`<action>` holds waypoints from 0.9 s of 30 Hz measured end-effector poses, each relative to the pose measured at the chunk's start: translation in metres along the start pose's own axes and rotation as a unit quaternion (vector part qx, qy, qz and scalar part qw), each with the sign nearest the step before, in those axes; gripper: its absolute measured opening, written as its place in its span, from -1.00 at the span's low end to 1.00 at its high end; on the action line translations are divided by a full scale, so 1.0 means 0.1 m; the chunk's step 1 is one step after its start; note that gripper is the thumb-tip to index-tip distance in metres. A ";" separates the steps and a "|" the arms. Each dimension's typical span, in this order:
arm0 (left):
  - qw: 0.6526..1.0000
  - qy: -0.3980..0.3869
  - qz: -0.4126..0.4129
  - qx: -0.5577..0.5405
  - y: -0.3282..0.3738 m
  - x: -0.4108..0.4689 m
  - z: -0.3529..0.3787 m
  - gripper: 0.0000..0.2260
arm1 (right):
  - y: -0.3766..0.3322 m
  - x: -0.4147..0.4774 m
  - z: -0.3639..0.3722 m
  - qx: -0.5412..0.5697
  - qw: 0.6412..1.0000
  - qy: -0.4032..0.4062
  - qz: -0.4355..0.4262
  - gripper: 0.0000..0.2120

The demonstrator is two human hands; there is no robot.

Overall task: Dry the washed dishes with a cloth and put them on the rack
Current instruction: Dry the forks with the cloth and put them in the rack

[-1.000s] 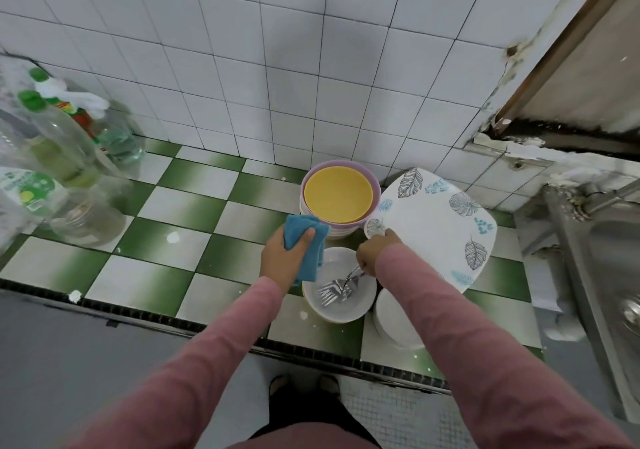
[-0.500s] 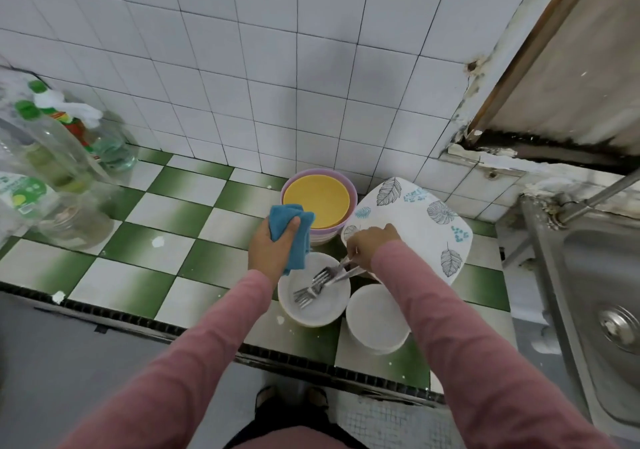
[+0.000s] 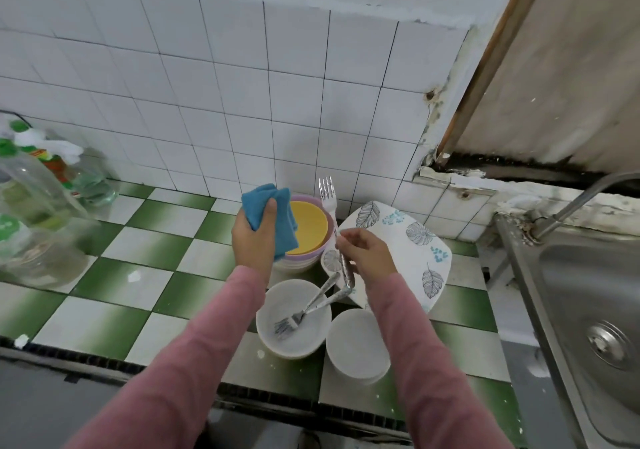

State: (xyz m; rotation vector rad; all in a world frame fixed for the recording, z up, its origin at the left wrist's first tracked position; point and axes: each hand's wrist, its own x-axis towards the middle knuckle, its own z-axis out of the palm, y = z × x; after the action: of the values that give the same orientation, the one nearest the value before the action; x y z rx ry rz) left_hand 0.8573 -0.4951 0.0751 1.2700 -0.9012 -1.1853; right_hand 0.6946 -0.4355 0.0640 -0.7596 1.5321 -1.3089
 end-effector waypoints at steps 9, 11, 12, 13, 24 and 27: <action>0.997 -0.044 -0.039 -0.043 -0.05 0.04 -0.05 -0.84 | 0.07 -0.09 0.19 0.048 0.997 0.043 -0.029 -0.91; 0.997 -0.056 -0.041 -0.037 -0.06 0.03 -0.05 -0.86 | 0.08 -0.10 0.19 0.057 0.997 0.049 -0.033 -0.88; 0.997 -0.062 -0.041 -0.032 -0.06 0.02 -0.04 -0.85 | 0.08 -0.10 0.18 0.061 0.996 0.053 -0.035 -0.87; 0.997 -0.067 -0.041 -0.027 -0.06 0.01 -0.03 -0.81 | 0.09 -0.10 0.17 0.064 0.996 0.056 -0.035 -0.86; 0.990 -0.138 -0.039 -0.009 -0.07 -0.22 0.21 -0.81 | 0.14 -0.22 -0.04 0.102 0.993 0.057 -0.026 -0.87; 0.989 -0.141 -0.034 -0.007 -0.03 -0.30 0.26 -0.88 | 0.13 -0.29 -0.06 0.163 0.986 0.039 -0.017 -0.89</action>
State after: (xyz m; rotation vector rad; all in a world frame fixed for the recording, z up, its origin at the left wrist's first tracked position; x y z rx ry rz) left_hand 0.8260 -0.4712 0.0790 1.1461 -1.0575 -1.4472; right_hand 0.7006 -0.4046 0.0590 -0.5328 1.3233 -1.5824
